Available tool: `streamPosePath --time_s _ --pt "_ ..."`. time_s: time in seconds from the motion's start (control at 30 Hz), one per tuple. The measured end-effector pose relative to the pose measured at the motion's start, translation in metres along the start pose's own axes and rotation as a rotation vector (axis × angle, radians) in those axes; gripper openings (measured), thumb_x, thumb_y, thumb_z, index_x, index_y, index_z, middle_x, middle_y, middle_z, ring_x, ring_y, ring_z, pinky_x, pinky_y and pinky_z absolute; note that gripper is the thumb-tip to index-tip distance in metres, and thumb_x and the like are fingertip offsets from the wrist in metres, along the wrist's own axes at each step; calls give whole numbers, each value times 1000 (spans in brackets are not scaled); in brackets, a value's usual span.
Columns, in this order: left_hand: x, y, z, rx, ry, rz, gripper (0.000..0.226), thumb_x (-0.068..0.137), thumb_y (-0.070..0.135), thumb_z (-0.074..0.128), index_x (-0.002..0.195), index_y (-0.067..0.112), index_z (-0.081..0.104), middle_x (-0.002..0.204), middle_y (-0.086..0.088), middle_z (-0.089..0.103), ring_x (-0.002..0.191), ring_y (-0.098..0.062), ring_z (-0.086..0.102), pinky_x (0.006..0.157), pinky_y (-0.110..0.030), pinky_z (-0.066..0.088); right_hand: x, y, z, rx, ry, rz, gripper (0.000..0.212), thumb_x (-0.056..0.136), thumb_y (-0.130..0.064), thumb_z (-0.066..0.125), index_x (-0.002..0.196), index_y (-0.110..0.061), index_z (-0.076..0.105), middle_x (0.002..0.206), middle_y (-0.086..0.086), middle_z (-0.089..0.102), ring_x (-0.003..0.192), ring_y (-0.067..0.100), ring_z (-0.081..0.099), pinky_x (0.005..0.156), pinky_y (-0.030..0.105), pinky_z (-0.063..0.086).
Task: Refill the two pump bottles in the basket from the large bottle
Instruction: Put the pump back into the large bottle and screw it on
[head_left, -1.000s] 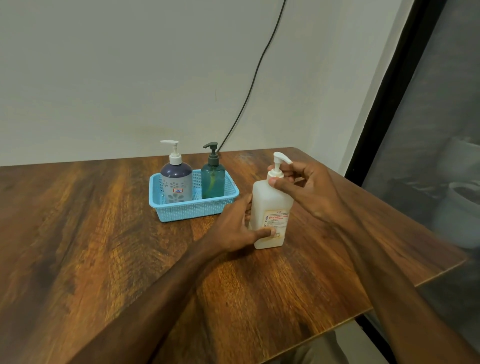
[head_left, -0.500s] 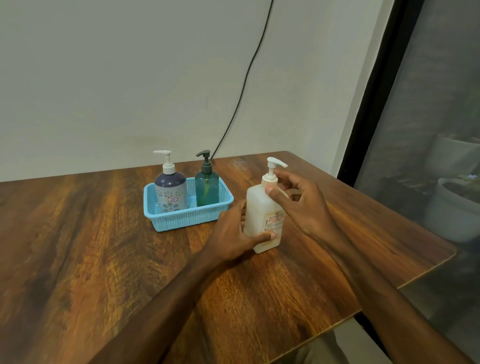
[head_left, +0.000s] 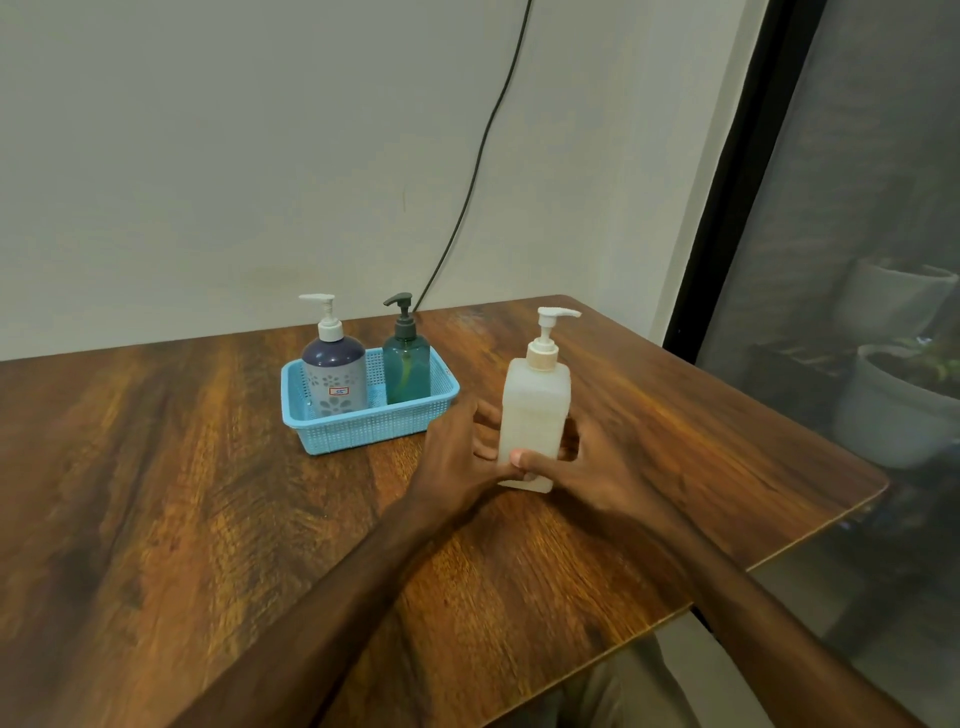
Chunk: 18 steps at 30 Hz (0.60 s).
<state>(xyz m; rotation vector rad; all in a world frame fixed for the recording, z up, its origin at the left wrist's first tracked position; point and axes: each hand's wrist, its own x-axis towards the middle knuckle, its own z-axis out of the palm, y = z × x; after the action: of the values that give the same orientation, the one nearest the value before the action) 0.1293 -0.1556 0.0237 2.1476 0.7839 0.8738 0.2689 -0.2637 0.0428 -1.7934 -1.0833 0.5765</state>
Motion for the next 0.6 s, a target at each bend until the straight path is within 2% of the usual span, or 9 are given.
streamPosePath --time_s 0.1,0.2,0.33,0.4,0.5,0.6 --pt "2 2 -2 34 -40 -27 60 70 32 93 116 21 56 121 2 70 88 -5 72 66 -21 62 7 5 -5 6 -26 19 93 66 -43 86 141 -27 35 139 -1 53 120 16 55 103 43 48" --pt "4 3 -5 82 -61 -43 55 76 25 90 120 20 57 127 2 67 82 3 65 60 -7 53 12 7 -10 -27 -66 33 92 68 -33 87 143 -24 35 138 -1 53 120 16 55 103 41 48" --pt "5 3 -6 123 -79 -50 53 80 22 87 123 20 56 131 0 66 78 6 59 59 -2 49 16 11 -12 -67 -79 14 95 68 -33 87 145 -24 32 137 -3 53 120 15 55 101 37 49" --pt "4 4 -6 134 -83 -57 53 81 22 86 124 20 56 130 1 66 79 6 60 58 -3 49 17 13 -12 -52 -80 17 95 67 -33 88 144 -27 32 136 -2 53 120 15 55 101 39 50" --pt "1 8 -8 174 -101 -77 50 83 23 85 124 21 58 125 4 67 82 3 61 63 -11 53 12 9 -12 -70 -82 20 95 68 -32 87 145 -26 32 142 -4 49 123 12 50 101 33 46" --pt "-7 11 -18 266 -65 -101 43 84 25 83 120 25 60 113 6 67 85 -4 62 72 -17 55 -8 -2 -11 -81 89 -1 102 65 -38 88 147 -28 30 151 -6 40 131 15 44 106 42 43"
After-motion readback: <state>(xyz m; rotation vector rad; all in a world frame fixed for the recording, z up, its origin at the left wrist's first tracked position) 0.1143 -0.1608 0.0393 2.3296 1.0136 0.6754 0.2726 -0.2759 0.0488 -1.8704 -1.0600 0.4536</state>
